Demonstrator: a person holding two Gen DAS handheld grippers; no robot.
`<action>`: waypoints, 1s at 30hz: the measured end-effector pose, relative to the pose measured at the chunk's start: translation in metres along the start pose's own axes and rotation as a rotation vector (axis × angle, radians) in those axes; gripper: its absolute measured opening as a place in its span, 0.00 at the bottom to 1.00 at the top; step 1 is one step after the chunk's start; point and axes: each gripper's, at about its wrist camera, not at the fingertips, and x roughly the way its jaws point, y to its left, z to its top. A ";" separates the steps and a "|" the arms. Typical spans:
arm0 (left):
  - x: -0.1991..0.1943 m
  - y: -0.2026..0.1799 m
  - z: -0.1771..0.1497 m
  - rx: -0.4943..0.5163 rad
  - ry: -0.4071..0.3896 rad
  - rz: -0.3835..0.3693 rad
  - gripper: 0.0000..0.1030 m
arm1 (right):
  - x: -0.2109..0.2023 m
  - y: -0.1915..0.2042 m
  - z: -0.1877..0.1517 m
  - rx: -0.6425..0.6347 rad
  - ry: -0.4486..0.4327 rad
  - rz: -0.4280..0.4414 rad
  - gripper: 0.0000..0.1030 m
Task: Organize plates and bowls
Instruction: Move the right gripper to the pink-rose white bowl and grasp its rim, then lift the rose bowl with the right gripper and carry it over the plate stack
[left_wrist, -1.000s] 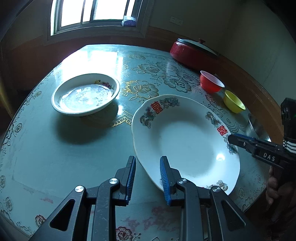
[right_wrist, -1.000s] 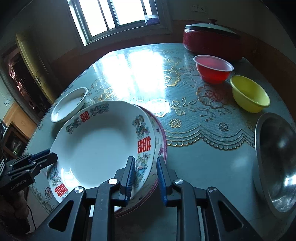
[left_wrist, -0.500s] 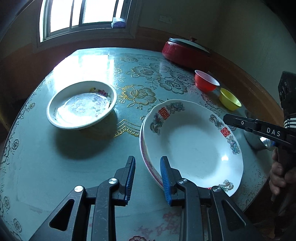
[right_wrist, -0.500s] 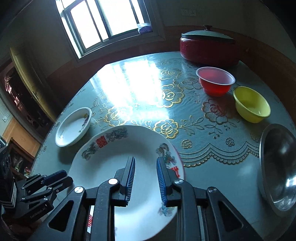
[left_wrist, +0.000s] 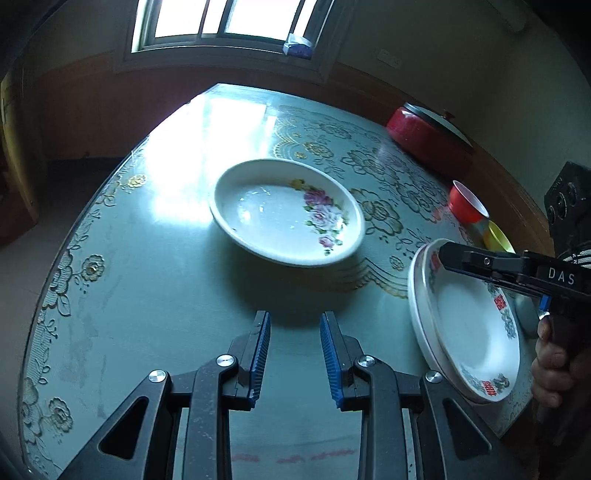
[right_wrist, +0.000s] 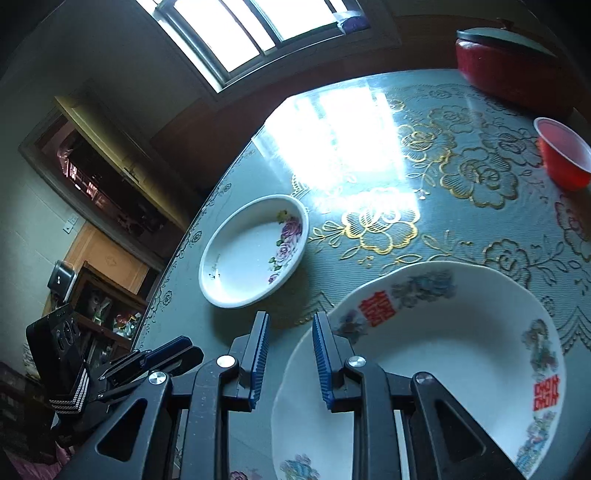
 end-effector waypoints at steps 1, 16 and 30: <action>-0.001 0.006 0.003 -0.006 -0.005 0.004 0.28 | 0.006 0.004 0.004 -0.007 0.011 0.002 0.22; 0.035 0.066 0.067 -0.079 -0.033 0.014 0.28 | 0.080 0.005 0.057 0.035 0.097 -0.095 0.23; 0.089 0.059 0.091 0.004 0.017 0.021 0.17 | 0.122 0.004 0.069 -0.001 0.155 -0.124 0.12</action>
